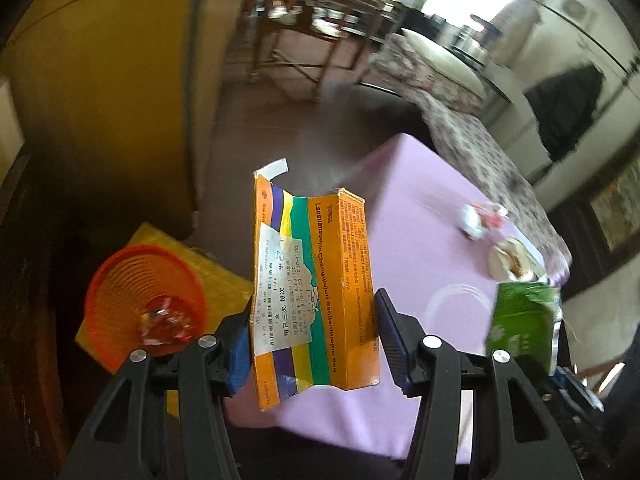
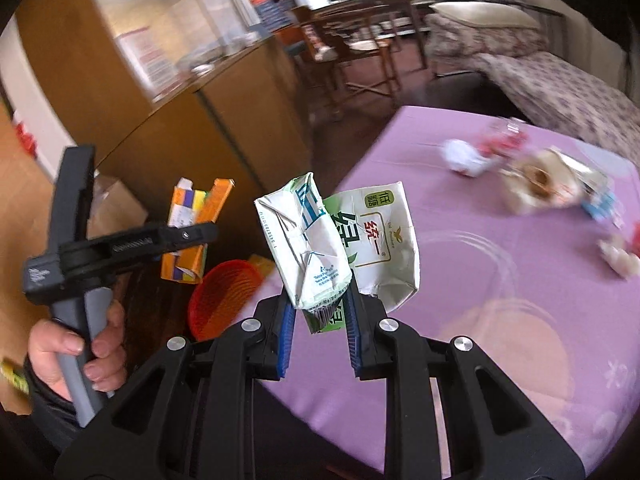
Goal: Collect trash
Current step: 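Carry the box and carton to the red wastebasket and release them, then return both open tools from the wastebasket to above the table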
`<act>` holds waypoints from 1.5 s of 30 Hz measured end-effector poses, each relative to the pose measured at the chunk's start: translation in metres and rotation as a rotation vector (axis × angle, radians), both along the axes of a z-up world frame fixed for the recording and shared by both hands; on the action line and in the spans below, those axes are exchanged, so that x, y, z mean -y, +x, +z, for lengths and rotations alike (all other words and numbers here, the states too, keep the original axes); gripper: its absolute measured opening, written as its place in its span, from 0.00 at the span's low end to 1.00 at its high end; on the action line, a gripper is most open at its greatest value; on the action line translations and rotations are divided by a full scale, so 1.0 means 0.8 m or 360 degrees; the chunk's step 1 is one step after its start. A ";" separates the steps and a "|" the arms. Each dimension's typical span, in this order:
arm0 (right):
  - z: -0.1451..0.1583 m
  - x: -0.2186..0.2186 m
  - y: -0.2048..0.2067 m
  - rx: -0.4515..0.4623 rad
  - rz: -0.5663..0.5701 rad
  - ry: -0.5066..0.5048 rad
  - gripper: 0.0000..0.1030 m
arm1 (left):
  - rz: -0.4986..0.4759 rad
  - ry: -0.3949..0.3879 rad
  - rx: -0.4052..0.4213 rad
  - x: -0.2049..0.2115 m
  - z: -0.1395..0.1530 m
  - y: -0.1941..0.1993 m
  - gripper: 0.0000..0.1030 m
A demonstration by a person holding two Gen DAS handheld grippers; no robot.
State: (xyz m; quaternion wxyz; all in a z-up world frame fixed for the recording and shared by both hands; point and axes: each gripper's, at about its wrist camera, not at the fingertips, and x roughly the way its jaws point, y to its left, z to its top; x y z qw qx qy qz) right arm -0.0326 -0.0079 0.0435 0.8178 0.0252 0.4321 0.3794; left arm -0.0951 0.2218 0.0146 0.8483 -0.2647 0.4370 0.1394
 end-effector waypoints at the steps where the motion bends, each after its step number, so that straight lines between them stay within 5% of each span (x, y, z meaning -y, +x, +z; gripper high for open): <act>1: 0.003 -0.014 -0.002 0.0001 0.0041 0.0000 0.23 | 0.0026 -0.0007 -0.0007 -0.011 -0.003 -0.006 0.53; 21: -0.042 -0.283 -0.046 -0.0216 0.0750 -0.0361 0.23 | 0.0482 -0.0095 -0.0302 -0.194 -0.102 -0.112 0.53; 37: -0.096 -0.363 -0.036 -0.0457 0.0792 -0.0351 0.23 | 0.0596 -0.0158 -0.0407 -0.240 -0.143 -0.125 0.56; 39: -0.100 -0.365 -0.034 -0.0454 0.0803 -0.0348 0.27 | 0.0606 -0.0179 -0.0411 -0.241 -0.145 -0.126 0.60; 41: -0.100 -0.366 -0.033 -0.0388 0.0784 -0.0399 0.50 | 0.0612 -0.0201 -0.0398 -0.241 -0.146 -0.128 0.62; 45: -0.088 -0.350 -0.026 -0.0354 0.0740 -0.0356 0.55 | 0.0607 -0.0190 -0.0408 -0.237 -0.142 -0.129 0.64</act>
